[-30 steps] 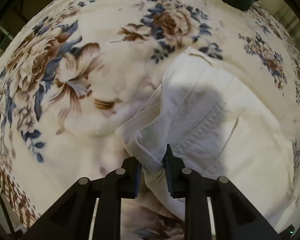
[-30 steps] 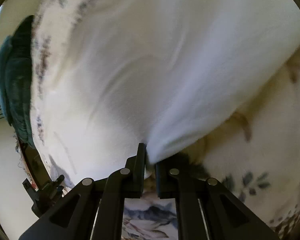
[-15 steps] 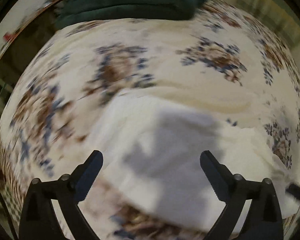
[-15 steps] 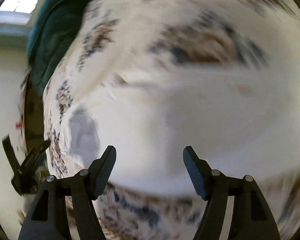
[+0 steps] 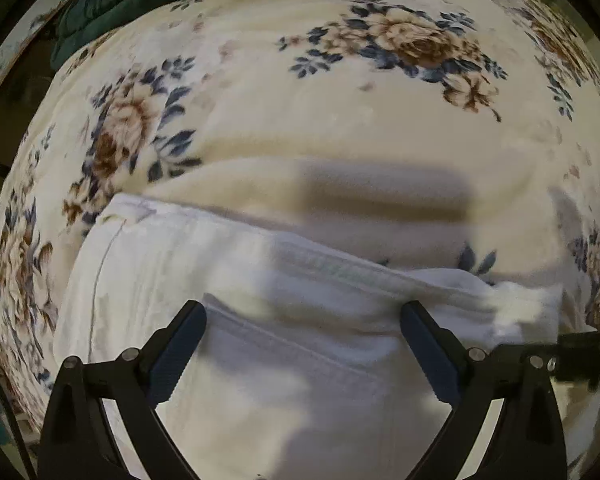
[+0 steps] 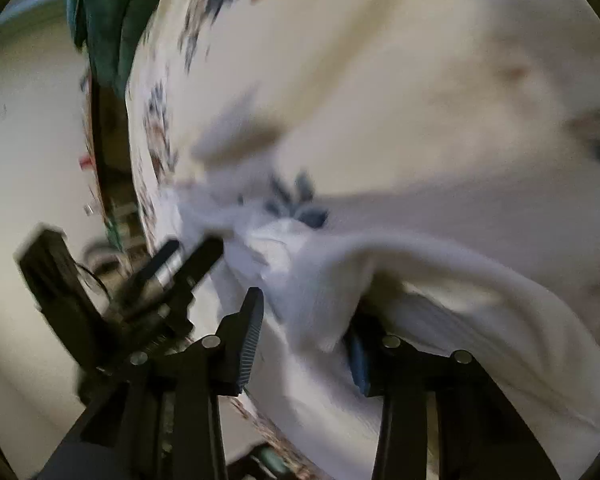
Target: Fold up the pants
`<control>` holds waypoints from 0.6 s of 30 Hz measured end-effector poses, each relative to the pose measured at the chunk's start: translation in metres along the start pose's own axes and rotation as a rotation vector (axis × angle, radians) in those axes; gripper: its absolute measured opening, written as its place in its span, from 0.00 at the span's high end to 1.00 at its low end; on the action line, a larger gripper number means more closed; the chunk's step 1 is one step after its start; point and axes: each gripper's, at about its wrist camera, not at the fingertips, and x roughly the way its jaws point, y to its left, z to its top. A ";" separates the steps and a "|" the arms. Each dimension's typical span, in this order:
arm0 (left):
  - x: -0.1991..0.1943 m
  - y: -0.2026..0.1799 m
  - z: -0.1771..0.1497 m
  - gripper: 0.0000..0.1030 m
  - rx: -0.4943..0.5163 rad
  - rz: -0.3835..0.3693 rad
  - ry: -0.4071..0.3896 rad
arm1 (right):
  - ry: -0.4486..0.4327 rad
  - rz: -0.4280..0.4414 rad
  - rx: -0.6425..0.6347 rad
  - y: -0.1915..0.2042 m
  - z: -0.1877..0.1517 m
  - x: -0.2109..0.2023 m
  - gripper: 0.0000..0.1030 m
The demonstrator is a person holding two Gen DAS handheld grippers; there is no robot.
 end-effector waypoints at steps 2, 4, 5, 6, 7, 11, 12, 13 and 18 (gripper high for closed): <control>0.002 0.008 -0.002 0.04 -0.032 -0.022 0.011 | 0.016 0.052 -0.019 0.000 -0.005 0.001 0.66; 0.001 0.014 -0.005 0.04 -0.053 -0.025 0.004 | 0.001 0.013 -0.052 -0.009 0.000 0.003 0.64; 0.002 0.016 -0.006 0.04 -0.055 -0.030 0.000 | 0.013 0.003 -0.038 -0.015 0.003 0.011 0.61; 0.003 0.017 -0.006 0.04 -0.054 -0.026 0.003 | 0.044 0.000 -0.017 -0.021 0.007 0.026 0.60; 0.005 0.017 -0.007 0.04 -0.050 -0.016 0.007 | 0.050 0.010 -0.009 -0.022 0.009 0.034 0.58; 0.013 0.024 -0.010 0.03 -0.055 0.003 0.010 | -0.055 0.245 0.067 -0.024 0.010 0.010 0.82; 0.014 0.027 -0.013 0.03 -0.060 -0.004 0.004 | -0.104 0.322 0.129 -0.037 0.007 -0.005 0.91; 0.015 0.028 -0.014 0.03 -0.065 -0.004 0.000 | -0.128 0.387 0.186 -0.049 0.001 -0.015 0.91; 0.016 0.037 -0.015 0.03 -0.069 -0.007 0.009 | -0.208 0.430 0.291 -0.080 -0.010 -0.039 0.91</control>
